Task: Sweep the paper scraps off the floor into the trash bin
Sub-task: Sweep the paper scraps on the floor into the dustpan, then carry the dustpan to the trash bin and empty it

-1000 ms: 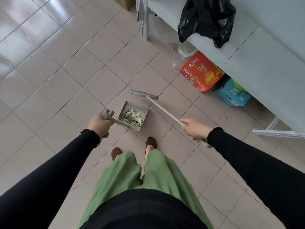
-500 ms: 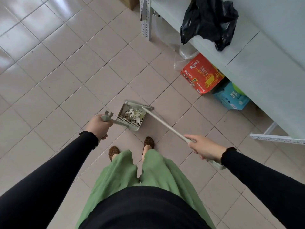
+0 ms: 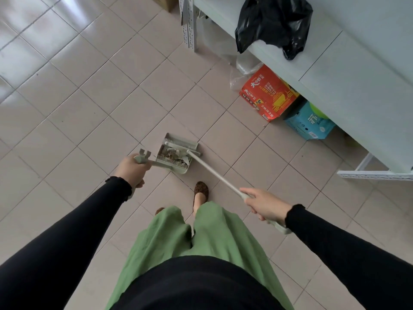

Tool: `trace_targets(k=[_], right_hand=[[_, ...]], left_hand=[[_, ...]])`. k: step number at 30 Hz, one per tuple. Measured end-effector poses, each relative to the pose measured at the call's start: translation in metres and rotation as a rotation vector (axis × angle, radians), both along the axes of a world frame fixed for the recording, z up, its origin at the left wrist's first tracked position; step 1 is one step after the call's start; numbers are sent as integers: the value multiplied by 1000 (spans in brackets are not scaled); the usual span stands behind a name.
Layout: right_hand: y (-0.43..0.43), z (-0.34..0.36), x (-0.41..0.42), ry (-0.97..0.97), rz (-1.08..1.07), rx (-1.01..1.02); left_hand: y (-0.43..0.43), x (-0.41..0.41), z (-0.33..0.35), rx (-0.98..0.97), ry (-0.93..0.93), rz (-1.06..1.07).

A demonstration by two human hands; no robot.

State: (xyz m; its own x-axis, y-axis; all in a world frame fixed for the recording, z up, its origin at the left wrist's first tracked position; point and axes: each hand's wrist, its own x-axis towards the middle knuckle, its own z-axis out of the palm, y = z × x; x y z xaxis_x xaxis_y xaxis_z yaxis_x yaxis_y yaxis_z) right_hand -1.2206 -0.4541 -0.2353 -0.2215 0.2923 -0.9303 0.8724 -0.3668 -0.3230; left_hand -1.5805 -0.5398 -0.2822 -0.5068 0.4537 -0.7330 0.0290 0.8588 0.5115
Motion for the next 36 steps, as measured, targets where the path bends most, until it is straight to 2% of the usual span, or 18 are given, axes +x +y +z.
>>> trace_targets(k=[9, 21, 29, 36], right_hand=[[-88, -7, 13, 97, -358, 51], [-198, 17, 72, 161, -799, 123], [-268, 32, 174, 184, -1121, 154], [-332, 35, 315, 197, -1293, 168]], left_hand=[[-28, 14, 6, 86, -220, -125], [-105, 102, 45, 136, -327, -419], [-115, 226, 76, 132, -361, -619], [-124, 383, 85, 132, -345, -791]])
